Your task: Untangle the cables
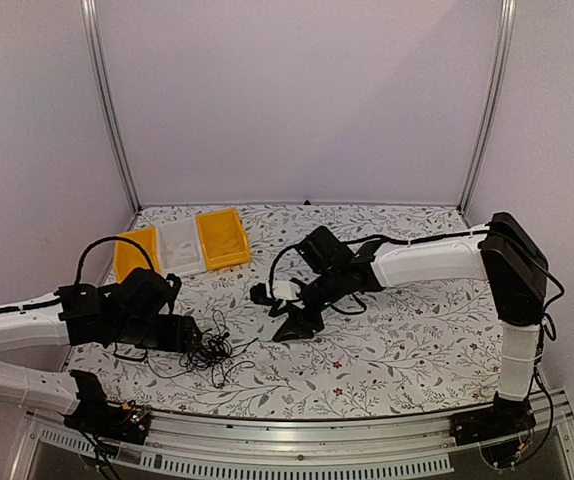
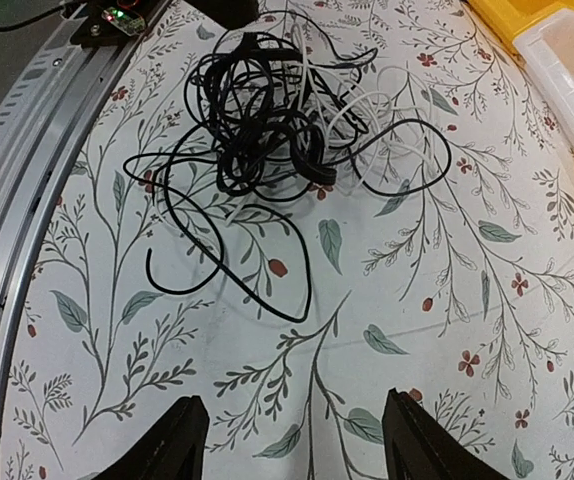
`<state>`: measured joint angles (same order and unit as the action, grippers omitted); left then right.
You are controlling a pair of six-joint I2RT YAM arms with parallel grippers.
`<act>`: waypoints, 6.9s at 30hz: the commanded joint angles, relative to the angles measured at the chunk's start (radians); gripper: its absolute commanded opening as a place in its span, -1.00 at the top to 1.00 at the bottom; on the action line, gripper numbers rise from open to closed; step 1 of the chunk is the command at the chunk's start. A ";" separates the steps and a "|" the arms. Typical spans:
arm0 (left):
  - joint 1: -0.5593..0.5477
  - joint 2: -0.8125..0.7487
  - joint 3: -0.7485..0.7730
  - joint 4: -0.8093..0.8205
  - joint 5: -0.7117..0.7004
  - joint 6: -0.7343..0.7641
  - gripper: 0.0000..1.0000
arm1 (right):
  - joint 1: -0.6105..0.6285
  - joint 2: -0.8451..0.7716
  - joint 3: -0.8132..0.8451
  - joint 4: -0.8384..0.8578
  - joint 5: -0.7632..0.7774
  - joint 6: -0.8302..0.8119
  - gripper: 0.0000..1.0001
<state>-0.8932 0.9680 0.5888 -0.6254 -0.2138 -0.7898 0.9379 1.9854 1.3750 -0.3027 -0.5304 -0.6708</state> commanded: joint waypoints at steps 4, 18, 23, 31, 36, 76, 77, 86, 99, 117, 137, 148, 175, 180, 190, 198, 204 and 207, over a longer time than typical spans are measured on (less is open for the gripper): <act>0.035 -0.081 -0.048 0.125 0.039 0.009 -0.44 | 0.043 0.111 0.094 0.048 0.045 -0.049 -0.28; 0.031 -0.031 -0.079 0.353 0.155 0.147 -0.36 | 0.068 0.214 0.189 0.038 -0.029 -0.025 0.13; -0.074 -0.094 -0.178 0.519 0.100 0.228 -0.33 | 0.071 0.212 0.190 0.008 -0.113 -0.041 0.61; -0.240 -0.176 -0.317 0.673 -0.061 0.284 -0.36 | 0.070 0.179 0.196 0.001 -0.158 0.034 1.00; -0.288 -0.136 -0.397 0.871 -0.104 0.362 -0.36 | 0.068 0.146 0.196 -0.021 -0.177 0.082 1.00; -0.114 0.660 -0.337 1.228 -0.198 0.310 0.76 | -0.318 -0.297 0.993 -0.533 -0.282 0.003 1.00; -0.115 0.654 -0.337 1.225 -0.195 0.309 0.74 | -0.336 -0.306 0.988 -0.531 -0.282 0.002 1.00; -0.115 0.641 -0.324 1.195 -0.210 0.301 0.54 | -0.459 -0.347 0.928 -0.454 -0.366 0.094 1.00; -0.198 0.501 -0.195 1.049 -0.234 0.399 0.10 | -0.502 -0.420 0.604 -0.396 -0.241 0.028 1.00; -0.248 0.180 -0.085 1.180 -0.105 0.689 -0.23 | -0.311 -0.418 0.352 -0.430 -0.191 -0.064 1.00; -0.122 0.383 0.008 1.462 0.275 0.662 0.11 | -0.185 -0.377 0.440 -0.504 -0.206 -0.091 1.00; -0.093 0.491 0.077 1.475 0.310 0.645 0.55 | -0.185 -0.381 0.428 -0.503 -0.198 -0.095 1.00; 0.209 0.060 0.249 0.759 0.204 0.653 1.00 | -0.254 -0.468 0.006 -0.296 0.016 -0.077 0.27; 0.254 0.026 0.369 0.492 0.080 0.664 1.00 | -0.281 -0.489 -0.101 -0.253 0.022 -0.069 0.21; 0.351 -0.002 0.490 0.243 -0.081 0.673 1.00 | -0.407 -0.563 -0.419 0.002 0.041 0.001 0.21; 0.430 0.044 0.496 0.249 -0.074 0.654 1.00 | -0.381 -0.370 -0.459 0.019 0.275 -0.115 0.27; 0.520 0.075 0.487 0.303 -0.063 0.696 1.00 | -0.315 -0.279 -0.459 0.018 0.362 -0.159 0.27; 0.580 0.100 0.500 0.316 -0.044 0.719 1.00 | -0.293 -0.269 -0.458 0.013 0.356 -0.155 0.23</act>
<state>-0.3817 1.0443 1.0634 -0.3515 -0.2756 -0.1112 0.6147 1.7134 0.9077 -0.2989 -0.2138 -0.8047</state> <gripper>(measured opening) 0.001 0.376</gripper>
